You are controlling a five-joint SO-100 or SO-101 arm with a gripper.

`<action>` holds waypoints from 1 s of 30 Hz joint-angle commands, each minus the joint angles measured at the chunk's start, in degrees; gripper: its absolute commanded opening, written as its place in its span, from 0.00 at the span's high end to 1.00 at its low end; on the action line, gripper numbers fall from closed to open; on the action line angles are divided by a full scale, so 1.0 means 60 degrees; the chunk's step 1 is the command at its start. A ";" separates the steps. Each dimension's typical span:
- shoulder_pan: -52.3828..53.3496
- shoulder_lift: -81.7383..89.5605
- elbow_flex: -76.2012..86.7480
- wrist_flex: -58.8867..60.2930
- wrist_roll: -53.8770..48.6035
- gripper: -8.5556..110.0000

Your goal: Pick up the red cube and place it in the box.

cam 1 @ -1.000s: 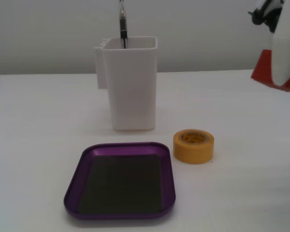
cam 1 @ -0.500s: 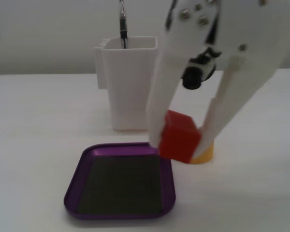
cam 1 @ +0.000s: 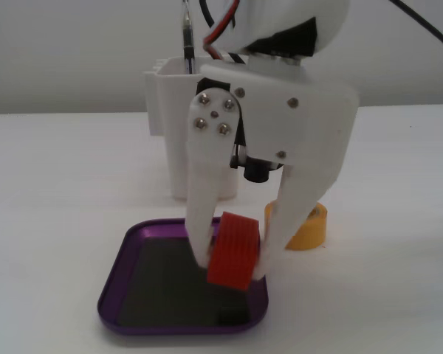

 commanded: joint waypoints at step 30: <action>0.0015 -0.0835 -0.0425 -0.0513 -0.0117 0.93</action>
